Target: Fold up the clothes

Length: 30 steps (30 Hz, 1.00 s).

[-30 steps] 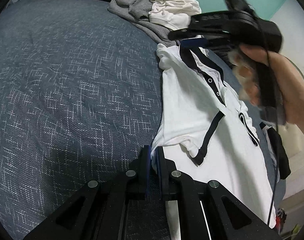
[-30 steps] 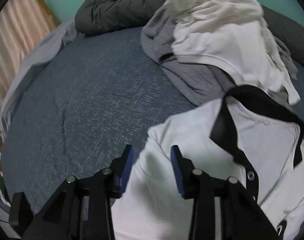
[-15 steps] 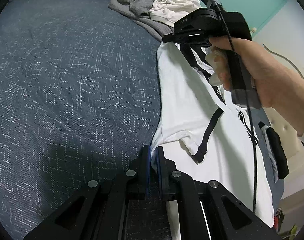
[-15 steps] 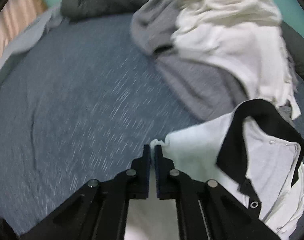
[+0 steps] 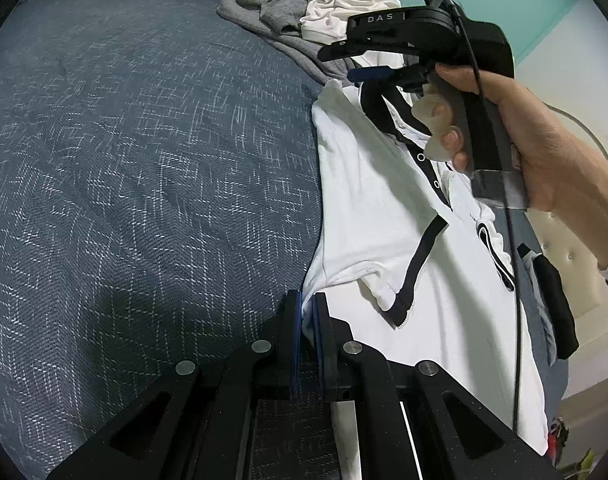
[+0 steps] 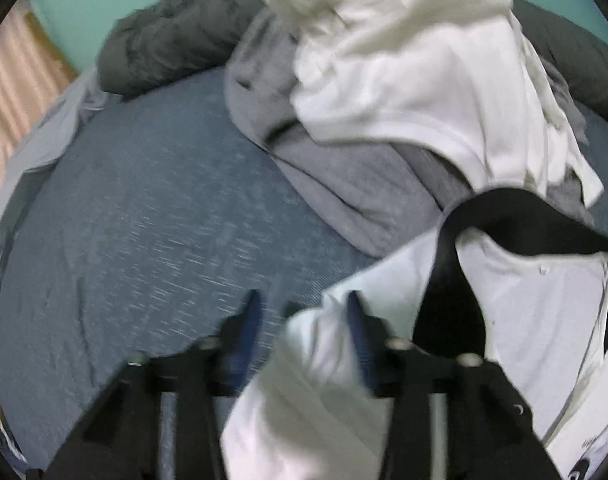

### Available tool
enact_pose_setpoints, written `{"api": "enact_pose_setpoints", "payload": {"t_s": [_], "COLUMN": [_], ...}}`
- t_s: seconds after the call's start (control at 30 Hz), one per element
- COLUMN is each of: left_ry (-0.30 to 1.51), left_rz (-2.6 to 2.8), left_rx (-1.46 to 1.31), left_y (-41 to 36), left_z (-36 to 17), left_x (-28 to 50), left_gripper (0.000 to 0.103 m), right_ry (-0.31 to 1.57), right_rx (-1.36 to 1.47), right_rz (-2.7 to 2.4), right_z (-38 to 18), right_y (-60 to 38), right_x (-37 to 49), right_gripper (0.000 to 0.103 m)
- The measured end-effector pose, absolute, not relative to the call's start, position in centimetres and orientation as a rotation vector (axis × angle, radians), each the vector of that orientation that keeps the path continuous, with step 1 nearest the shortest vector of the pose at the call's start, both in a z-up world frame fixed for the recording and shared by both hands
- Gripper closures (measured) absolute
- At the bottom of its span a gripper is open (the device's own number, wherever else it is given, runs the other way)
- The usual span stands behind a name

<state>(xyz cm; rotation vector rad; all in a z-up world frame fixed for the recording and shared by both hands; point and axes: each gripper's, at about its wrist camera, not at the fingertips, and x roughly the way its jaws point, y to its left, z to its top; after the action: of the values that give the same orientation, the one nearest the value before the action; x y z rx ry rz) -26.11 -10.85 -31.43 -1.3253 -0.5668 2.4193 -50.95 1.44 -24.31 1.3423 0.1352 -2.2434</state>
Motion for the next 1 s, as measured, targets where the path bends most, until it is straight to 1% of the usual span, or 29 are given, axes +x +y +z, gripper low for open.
{"api": "enact_pose_setpoints", "payload": {"t_s": [0.1, 0.13, 0.17, 0.2, 0.23, 0.3, 0.33, 0.47, 0.6, 0.7, 0.87, 0.9, 0.93, 0.97, 1.0], "left_ry": [-0.567, -0.567, -0.566, -0.566, -0.567, -0.571, -0.572, -0.583, -0.584, -0.583, -0.584, -0.585, -0.587, -0.587, -0.587], "left_rz": [2.419, 2.419, 2.418, 2.417, 2.416, 2.414, 2.413, 2.410, 2.409, 2.409, 2.408, 2.407, 2.406, 2.405, 2.404], "left_rx": [-1.327, -1.327, -1.328, -1.328, -1.329, -1.331, -1.331, -1.331, -1.332, -1.333, -1.335, -1.336, -1.336, -1.336, -1.336], "left_y": [-10.5, -10.5, -10.4, -10.4, -10.4, -10.5, -10.5, -10.4, -10.4, -10.5, -9.9, -9.9, -10.0, -10.1, -10.2], "left_z": [-31.5, -31.5, -31.5, -31.5, -31.5, -31.5, -31.5, -31.5, -31.5, -31.4, -31.2, -31.2, -31.1, -31.0, -31.0], "left_x": [-26.2, -26.2, -26.3, -26.2, -26.2, -26.1, -26.0, -25.5, -25.0, -24.7, -24.8, -24.8, -24.7, -24.6, -24.5], "left_gripper": [0.097, 0.097, 0.097, 0.097, 0.097, 0.097, 0.097, 0.097, 0.097, 0.097, 0.097, 0.097, 0.097, 0.097, 0.097], "right_ry": [0.250, 0.301, 0.352, 0.381, 0.388, 0.387, 0.390, 0.324, 0.201, 0.301, 0.206, 0.170, 0.134, 0.109, 0.087], "right_rx": [1.346, 1.352, 1.357, 1.370, 1.377, 1.389, 1.388, 1.312, 1.275, 1.296, 1.303, 1.298, 1.294, 1.289, 1.283], "right_rz": [-2.195, -2.187, -2.179, -2.181, -2.185, -2.204, -2.219, -2.302, -2.226, -2.170, -2.191, -2.211, -2.231, -2.241, -2.247], "right_z": [-24.6, -24.9, -25.1, -25.4, -25.6, -25.9, -26.0, -25.0, -25.1, -26.1, -25.2, -24.7, -24.2, -23.7, -23.3], "right_y": [0.6, 0.2, -0.1, -0.2, -0.2, 0.2, 0.4, 1.7, 2.2, 1.1, 2.4, 3.2, 4.0, 4.8, 5.5], "right_x": [-50.4, -50.2, -49.9, -49.8, -49.8, -49.9, -50.0, -50.5, -50.8, -50.4, -50.5, -50.7, -50.9, -50.9, -50.9], "right_gripper": [0.055, 0.064, 0.071, 0.081, 0.088, 0.098, 0.099, 0.100, 0.100, 0.100, 0.099, 0.095, 0.088, 0.084, 0.077]}}
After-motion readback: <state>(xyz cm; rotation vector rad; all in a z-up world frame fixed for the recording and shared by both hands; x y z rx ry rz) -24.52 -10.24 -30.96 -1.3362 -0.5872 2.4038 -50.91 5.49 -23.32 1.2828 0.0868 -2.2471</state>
